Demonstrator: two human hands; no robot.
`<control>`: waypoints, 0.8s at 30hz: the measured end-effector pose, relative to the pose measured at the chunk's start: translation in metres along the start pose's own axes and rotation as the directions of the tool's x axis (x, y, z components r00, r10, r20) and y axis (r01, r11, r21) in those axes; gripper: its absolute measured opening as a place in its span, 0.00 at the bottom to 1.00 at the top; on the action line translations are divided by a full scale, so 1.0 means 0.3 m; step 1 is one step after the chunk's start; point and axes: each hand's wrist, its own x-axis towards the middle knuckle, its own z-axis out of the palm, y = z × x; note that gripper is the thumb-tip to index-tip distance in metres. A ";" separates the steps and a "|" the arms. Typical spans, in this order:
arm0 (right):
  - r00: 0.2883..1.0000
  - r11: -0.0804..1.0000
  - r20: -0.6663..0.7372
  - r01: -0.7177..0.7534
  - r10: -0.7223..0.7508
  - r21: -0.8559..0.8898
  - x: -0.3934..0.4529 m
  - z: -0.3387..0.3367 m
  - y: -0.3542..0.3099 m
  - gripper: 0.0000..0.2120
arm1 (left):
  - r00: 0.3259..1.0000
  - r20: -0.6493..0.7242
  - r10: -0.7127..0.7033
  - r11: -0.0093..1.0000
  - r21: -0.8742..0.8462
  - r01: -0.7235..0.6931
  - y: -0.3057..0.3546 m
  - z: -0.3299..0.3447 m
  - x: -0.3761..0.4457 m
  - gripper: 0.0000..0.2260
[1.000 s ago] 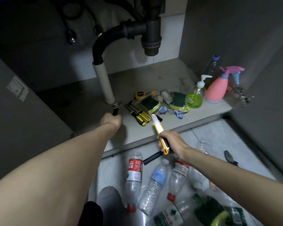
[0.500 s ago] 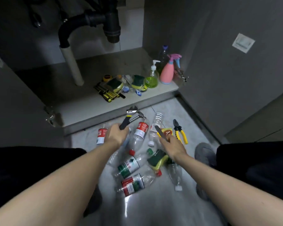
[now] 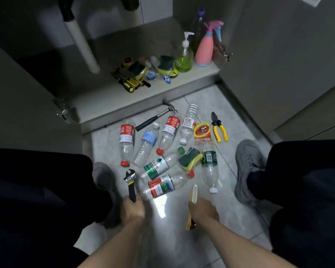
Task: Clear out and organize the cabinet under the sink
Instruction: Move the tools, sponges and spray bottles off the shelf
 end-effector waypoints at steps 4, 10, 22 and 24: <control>0.997 0.999 0.051 -0.051 0.052 -0.010 0.029 0.009 0.004 0.19 | 1.000 -0.008 -0.002 0.999 0.034 0.003 -0.013 0.036 0.051 0.14; 0.993 0.994 0.044 -0.112 0.112 0.008 0.097 0.022 -0.009 0.19 | 0.995 -0.011 -0.103 0.993 0.049 0.104 -0.043 0.092 0.104 0.18; 0.996 0.994 -0.048 -0.078 0.075 -0.073 0.099 -0.013 -0.026 0.16 | 0.973 0.134 -0.186 0.971 0.177 0.162 0.007 0.078 0.143 0.12; 0.995 0.997 -0.088 -0.045 0.040 -0.059 0.104 -0.035 -0.024 0.13 | 0.979 0.116 -0.166 0.974 0.174 0.144 0.051 0.056 0.149 0.13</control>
